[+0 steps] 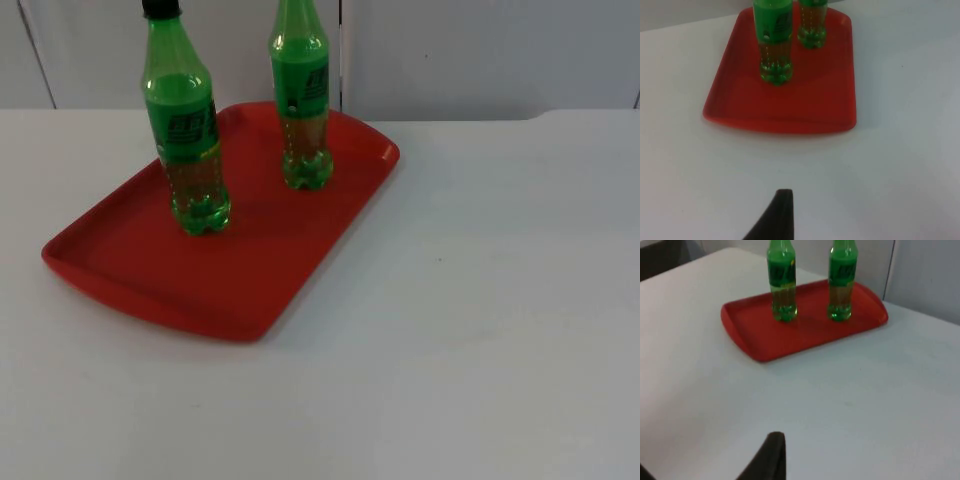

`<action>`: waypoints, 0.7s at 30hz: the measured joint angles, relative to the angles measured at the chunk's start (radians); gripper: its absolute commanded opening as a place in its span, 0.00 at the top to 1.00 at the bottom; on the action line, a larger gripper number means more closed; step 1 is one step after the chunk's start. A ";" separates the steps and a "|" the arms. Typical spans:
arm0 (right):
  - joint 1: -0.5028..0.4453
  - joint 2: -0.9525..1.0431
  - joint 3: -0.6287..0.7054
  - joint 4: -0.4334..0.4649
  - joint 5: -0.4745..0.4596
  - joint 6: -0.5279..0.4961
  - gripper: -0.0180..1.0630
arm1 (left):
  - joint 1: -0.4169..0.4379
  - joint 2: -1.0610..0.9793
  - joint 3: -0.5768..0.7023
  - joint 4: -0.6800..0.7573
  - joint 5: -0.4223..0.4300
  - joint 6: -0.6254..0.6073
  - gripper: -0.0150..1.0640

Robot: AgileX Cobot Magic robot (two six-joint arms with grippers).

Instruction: Place the bottle upright on the tray.

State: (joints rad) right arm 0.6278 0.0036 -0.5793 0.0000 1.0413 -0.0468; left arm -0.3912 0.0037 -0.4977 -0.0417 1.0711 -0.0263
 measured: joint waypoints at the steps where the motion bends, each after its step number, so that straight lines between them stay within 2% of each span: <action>1: 0.000 0.000 0.017 0.000 0.002 -0.001 0.01 | 0.000 0.000 0.000 0.000 0.000 0.000 0.01; 7: 0.000 0.000 0.056 0.000 0.035 0.002 0.01 | 0.000 0.000 0.000 0.000 0.000 0.000 0.01; 21: 0.000 0.000 0.062 0.000 0.037 0.005 0.01 | 0.000 0.000 0.000 0.000 0.000 0.000 0.01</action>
State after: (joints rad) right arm 0.6278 0.0036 -0.5172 0.0000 1.0781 -0.0416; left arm -0.3912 0.0037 -0.4977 -0.0417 1.0711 -0.0263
